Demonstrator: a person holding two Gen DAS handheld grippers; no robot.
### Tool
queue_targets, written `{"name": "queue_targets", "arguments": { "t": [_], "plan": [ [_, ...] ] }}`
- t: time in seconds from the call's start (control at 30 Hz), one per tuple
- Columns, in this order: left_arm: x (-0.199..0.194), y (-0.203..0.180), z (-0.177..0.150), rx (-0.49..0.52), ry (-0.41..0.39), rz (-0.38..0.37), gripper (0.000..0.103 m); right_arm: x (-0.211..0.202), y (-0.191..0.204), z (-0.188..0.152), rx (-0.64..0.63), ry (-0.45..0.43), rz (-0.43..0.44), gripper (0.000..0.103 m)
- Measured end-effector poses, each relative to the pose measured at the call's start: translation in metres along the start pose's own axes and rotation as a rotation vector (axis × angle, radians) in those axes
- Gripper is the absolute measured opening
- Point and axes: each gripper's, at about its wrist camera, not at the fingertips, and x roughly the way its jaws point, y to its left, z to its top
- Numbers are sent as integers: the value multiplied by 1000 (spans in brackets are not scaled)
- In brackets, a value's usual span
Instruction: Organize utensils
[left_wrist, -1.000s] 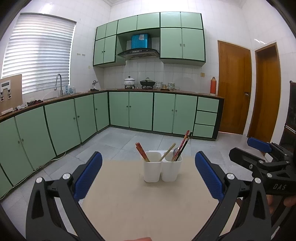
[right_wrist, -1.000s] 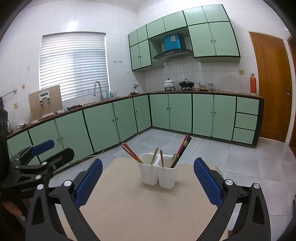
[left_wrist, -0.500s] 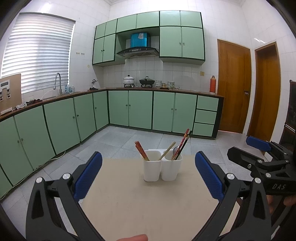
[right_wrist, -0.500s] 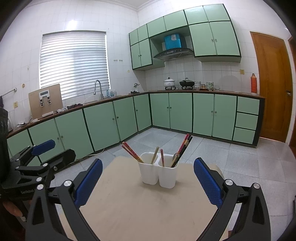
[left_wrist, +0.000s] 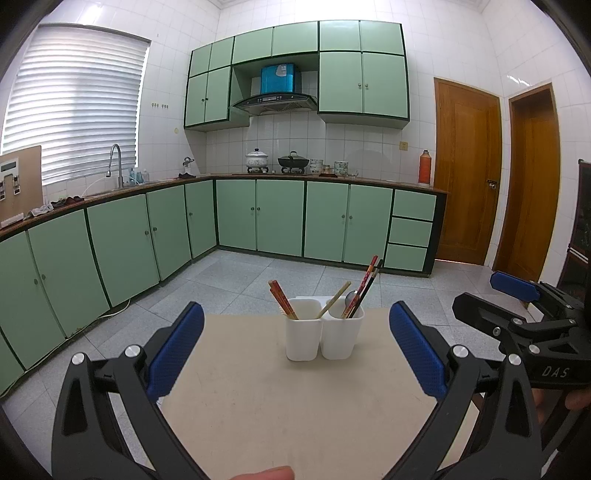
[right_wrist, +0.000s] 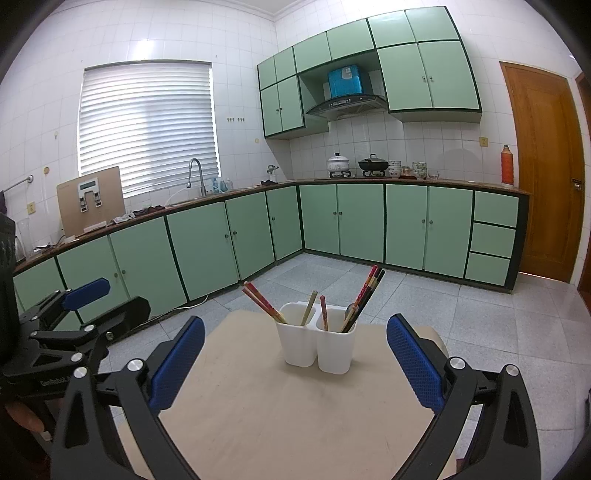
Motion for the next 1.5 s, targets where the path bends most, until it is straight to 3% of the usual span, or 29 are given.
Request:
{"name": "queue_targets", "arguments": {
  "t": [1.5],
  "plan": [
    [4,-6,-3,3,7,3,97,7,-5,-2,-3,10,2,97]
  ]
}}
